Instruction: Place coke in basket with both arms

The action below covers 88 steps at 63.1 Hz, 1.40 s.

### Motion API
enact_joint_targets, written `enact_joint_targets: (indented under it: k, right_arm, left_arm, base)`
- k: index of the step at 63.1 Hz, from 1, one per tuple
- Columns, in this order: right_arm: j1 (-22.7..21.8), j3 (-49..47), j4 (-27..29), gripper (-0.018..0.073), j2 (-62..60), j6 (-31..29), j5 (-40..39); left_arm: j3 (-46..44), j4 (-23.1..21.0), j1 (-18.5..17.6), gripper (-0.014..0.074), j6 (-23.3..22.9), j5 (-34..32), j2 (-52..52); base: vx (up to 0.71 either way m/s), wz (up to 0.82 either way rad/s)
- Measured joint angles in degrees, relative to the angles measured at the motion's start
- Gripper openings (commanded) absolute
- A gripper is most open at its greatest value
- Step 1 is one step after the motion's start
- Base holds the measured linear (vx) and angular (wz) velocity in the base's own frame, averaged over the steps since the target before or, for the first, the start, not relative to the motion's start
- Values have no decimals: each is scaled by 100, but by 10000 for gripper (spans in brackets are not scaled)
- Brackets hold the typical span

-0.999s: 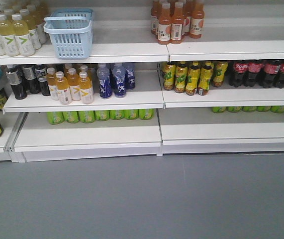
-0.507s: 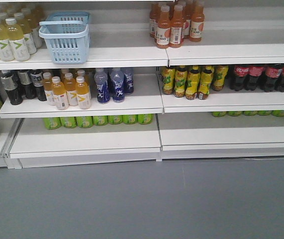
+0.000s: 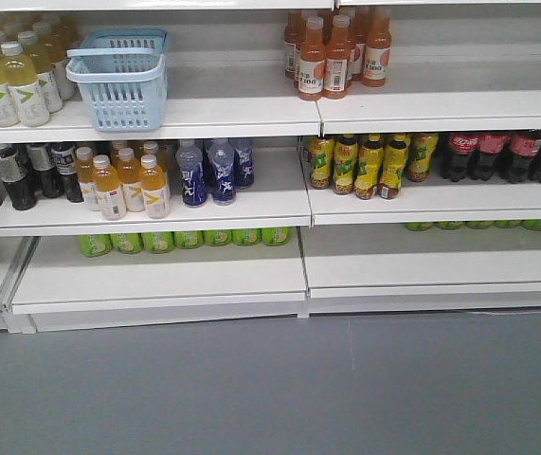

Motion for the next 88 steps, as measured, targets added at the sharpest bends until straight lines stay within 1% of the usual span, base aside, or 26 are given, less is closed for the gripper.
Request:
enact_joint_targets:
  k: [88]
  right_arm:
    - [0, 0, 0, -10, 0, 0, 0]
  left_arm:
    - [0, 0, 0, -6, 0, 0, 0]
  base:
    - [10, 0]
